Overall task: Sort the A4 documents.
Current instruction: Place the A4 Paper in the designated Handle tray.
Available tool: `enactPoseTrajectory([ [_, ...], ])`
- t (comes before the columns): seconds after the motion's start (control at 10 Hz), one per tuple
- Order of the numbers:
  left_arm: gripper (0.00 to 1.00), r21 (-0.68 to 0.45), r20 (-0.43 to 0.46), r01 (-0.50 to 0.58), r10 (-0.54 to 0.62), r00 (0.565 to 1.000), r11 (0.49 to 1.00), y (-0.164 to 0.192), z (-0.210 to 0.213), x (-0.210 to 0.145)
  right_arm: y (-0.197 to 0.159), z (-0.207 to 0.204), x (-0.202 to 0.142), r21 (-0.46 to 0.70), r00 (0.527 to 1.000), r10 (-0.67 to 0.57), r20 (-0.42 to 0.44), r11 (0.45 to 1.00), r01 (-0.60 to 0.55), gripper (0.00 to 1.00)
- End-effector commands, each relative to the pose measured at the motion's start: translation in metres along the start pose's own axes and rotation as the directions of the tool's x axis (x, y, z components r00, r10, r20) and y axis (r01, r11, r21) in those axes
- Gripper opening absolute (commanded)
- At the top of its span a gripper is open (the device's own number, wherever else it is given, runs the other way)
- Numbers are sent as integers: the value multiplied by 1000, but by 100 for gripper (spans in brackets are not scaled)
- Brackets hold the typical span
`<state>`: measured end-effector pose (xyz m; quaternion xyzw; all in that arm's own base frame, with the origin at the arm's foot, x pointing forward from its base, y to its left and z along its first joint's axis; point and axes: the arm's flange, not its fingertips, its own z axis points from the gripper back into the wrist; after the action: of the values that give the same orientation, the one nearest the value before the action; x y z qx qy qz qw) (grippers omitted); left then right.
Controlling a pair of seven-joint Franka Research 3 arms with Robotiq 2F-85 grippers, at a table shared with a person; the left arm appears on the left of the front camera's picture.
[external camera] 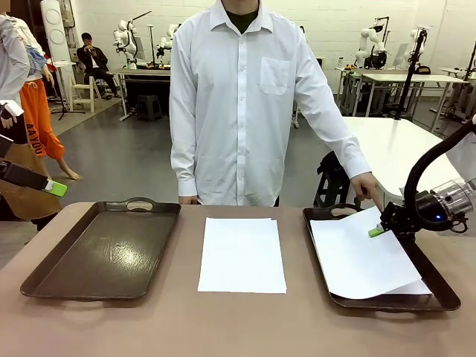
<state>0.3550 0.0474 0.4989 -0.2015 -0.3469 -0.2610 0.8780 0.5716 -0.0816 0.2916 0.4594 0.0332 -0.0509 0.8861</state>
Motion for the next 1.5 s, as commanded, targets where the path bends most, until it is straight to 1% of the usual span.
enactPoseTrajectory([
  [0.0,100,-19,12,11,-11,1000,1000,2,-1,-2,6,0,-5,-43,1000,-27,-8,999,26,1],
  [0.2,100,-19,12,11,-11,1000,1000,2,-1,-2,7,4,-5,-78,999,-40,-20,996,38,1],
  [0.4,100,-19,12,11,-11,1000,1000,2,-1,-2,9,7,-4,-125,998,-56,-24,991,52,15],
  [0.5,100,-19,12,11,-11,1000,1000,2,-1,-2,10,5,-3,-132,998,-53,-27,990,49,27],
  [0.6,100,-19,12,11,-11,1000,1000,2,-1,-2,11,4,-2,-146,998,-49,-25,988,45,34],
  [0.7,100,-19,12,11,-11,1000,1000,2,-1,-2,13,5,-2,-163,999,-50,-17,985,47,46],
  [0.8,100,-19,12,11,-11,1000,1000,2,-1,-2,14,7,-3,-182,998,-55,-8,982,53,53],
  [0.9,100,-19,12,11,-11,1000,1000,2,-1,-2,15,9,-5,-200,998,-65,10,977,66,65],
  [1.0,100,-19,12,11,-11,1000,1000,2,-1,-2,16,10,-7,-251,995,-86,40,963,94,72],
  [1.1,100,-19,12,11,-11,1000,1000,2,-1,-2,18,12,-9,-301,992,-98,85,946,120,84],
  [1.3,100,-19,12,11,-11,1000,1000,2,-1,-2,26,15,-14,-389,982,-97,161,908,154,100],
  [1.4,100,-19,12,11,-11,1000,1000,2,-1,-2,31,18,-17,-438,973,-92,214,881,179,100],
])
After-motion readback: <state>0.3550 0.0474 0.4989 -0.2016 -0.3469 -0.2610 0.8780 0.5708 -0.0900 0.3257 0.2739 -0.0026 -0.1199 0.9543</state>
